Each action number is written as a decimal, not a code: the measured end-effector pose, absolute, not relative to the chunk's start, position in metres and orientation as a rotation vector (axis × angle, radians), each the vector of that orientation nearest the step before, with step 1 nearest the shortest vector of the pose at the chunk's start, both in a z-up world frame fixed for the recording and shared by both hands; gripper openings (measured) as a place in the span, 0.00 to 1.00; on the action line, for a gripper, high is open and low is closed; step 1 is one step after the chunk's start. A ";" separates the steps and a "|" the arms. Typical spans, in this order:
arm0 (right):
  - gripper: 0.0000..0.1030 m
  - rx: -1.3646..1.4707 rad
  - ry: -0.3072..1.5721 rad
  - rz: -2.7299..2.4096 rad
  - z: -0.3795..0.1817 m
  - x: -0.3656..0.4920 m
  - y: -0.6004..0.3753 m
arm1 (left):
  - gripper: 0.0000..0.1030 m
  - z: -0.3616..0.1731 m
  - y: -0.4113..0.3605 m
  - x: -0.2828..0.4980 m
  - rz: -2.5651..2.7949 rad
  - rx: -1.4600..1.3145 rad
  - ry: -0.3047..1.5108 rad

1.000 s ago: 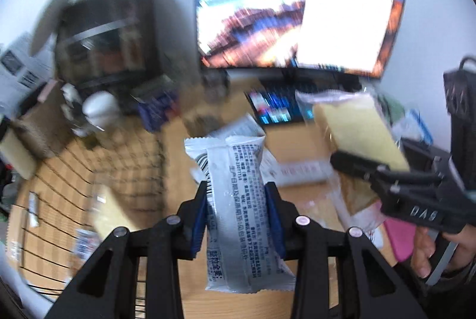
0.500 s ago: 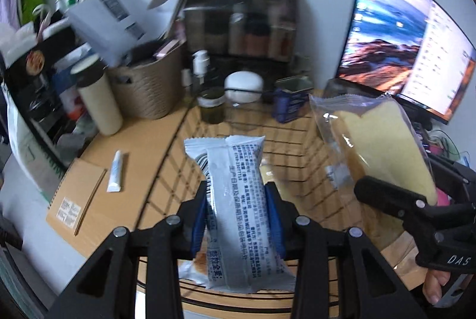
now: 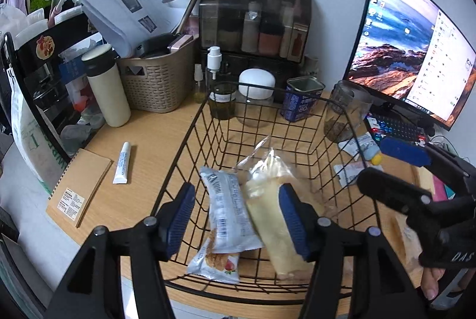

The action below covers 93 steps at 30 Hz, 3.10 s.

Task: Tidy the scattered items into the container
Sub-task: 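Grasp the bread bag with the white sachet using the left tool, then grasp a white YANWOBAZHENFEN packet with the right tool while the left tool holds the bread bag, then carry both held items over the wire basket and open both tools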

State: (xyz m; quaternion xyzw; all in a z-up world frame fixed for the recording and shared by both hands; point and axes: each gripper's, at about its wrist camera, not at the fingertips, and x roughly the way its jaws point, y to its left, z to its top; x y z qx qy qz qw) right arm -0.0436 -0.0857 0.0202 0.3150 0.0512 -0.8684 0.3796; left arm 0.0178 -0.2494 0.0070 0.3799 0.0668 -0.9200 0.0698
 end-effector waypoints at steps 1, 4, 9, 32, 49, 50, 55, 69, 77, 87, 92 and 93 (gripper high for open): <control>0.74 0.800 0.119 -2.221 0.022 -0.043 -0.080 | 0.64 0.009 -0.244 0.018 -2.780 1.145 0.188; 0.74 0.783 0.085 -2.248 0.029 -0.044 -0.054 | 0.64 0.014 -0.224 0.016 -2.815 1.155 0.144; 0.74 0.739 0.050 -2.335 0.041 -0.042 0.008 | 0.64 0.016 -0.179 0.011 -2.893 1.202 0.077; 0.80 1.085 0.073 -2.525 -0.050 -0.020 0.239 | 0.74 -0.108 0.074 -0.032 -2.763 1.818 0.043; 0.80 1.114 -0.147 -2.549 -0.072 -0.025 0.295 | 0.91 -0.126 0.114 -0.054 -2.734 1.764 -0.121; 0.80 1.115 -0.156 -2.555 -0.072 -0.025 0.296 | 0.92 -0.127 0.112 -0.056 -2.747 1.769 -0.101; 0.80 1.111 -0.160 -2.567 -0.070 -0.026 0.299 | 0.80 -0.125 0.106 -0.056 -2.808 1.749 -0.138; 0.80 1.317 -0.022 -2.575 -0.111 -0.032 0.249 | 0.73 -0.111 0.065 -0.050 -2.814 1.751 -0.046; 0.47 1.320 0.105 -2.579 -0.110 -0.032 0.233 | 0.73 -0.104 0.054 -0.047 -2.851 1.751 -0.027; 0.45 1.245 0.106 -2.615 -0.082 -0.030 0.224 | 0.73 -0.068 0.036 -0.043 -2.931 1.649 0.009; 0.45 1.136 0.097 -2.619 -0.050 -0.025 0.211 | 0.73 -0.031 0.022 -0.035 -3.006 1.530 0.035; 0.45 1.112 0.092 -2.612 -0.044 -0.025 0.207 | 0.73 -0.025 0.019 -0.034 -3.011 1.509 0.039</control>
